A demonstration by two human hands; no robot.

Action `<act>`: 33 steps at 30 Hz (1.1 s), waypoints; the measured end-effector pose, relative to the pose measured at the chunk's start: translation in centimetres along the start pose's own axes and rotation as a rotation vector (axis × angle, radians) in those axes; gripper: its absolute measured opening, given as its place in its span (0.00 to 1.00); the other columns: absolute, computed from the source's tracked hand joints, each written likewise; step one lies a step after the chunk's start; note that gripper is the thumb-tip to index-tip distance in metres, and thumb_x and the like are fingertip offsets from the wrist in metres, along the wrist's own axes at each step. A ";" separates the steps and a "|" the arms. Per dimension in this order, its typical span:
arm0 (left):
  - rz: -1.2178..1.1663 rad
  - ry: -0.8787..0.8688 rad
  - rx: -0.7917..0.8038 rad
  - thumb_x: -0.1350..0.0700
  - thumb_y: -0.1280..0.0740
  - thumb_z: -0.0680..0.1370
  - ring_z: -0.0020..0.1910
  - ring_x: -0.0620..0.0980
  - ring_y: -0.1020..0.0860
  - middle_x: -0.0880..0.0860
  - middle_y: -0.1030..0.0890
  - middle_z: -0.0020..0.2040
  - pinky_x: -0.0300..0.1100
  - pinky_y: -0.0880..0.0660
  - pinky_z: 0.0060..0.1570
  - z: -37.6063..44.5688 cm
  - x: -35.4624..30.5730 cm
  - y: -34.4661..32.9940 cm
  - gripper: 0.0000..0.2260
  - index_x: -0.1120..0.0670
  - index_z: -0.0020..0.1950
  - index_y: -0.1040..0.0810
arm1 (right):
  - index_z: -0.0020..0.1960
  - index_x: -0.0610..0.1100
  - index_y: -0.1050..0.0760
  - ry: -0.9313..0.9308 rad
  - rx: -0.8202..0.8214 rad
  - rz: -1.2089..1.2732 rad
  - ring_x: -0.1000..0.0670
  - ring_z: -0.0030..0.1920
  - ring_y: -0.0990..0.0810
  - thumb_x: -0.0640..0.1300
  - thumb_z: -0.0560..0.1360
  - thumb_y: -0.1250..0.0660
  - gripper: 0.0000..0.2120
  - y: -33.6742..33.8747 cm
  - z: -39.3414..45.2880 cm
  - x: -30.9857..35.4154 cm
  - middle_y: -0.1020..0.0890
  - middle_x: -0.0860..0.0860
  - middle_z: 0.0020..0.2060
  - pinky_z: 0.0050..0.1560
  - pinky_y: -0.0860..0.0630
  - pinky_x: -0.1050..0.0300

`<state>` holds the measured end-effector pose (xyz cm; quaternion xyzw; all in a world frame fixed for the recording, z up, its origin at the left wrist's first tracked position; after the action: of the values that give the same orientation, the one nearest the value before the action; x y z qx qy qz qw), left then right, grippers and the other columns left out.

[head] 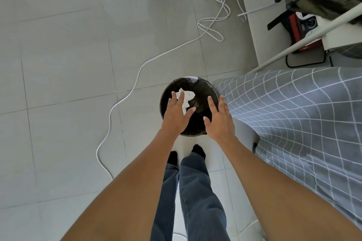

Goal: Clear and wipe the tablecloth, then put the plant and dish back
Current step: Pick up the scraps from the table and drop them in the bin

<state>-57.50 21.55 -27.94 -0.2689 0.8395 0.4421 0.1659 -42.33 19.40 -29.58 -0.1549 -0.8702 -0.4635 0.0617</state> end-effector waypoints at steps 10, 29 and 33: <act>0.221 0.017 0.013 0.42 0.44 0.80 0.77 0.58 0.51 0.56 0.54 0.79 0.58 0.41 0.72 -1.8 0.1 1.0 0.32 0.53 0.79 0.53 | 0.78 0.51 0.59 0.008 -0.027 -0.018 0.43 0.78 0.56 0.50 0.81 0.43 0.33 2.1 -1.5 0.2 0.59 0.45 0.78 0.75 0.50 0.47; 0.480 -0.130 -0.054 0.45 0.51 0.83 0.77 0.56 0.53 0.55 0.57 0.79 0.57 0.48 0.73 -9.9 -10.8 16.0 0.27 0.53 0.78 0.54 | 0.79 0.48 0.56 0.032 -0.195 -0.021 0.43 0.78 0.56 0.50 0.82 0.44 0.31 19.3 -9.8 8.4 0.57 0.43 0.78 0.75 0.51 0.46; 0.531 -0.185 -0.104 0.46 0.51 0.83 0.77 0.56 0.53 0.55 0.57 0.79 0.58 0.49 0.73 -11.4 -14.1 20.8 0.26 0.53 0.78 0.55 | 0.79 0.48 0.55 0.028 -0.290 -0.020 0.43 0.78 0.55 0.49 0.82 0.45 0.30 24.3 -12.3 9.5 0.55 0.43 0.78 0.75 0.51 0.46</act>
<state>-59.13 26.07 -0.74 -0.0060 0.8379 0.5353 0.1062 -43.82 23.90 -1.15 -0.1468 -0.7947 -0.5871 0.0461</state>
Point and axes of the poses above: each hand's wrist, its own z-axis towards the middle knuckle, its own y-axis out of the back of the hand, x = y × z, the point moved 2 cm from there along z, towards the middle knuckle
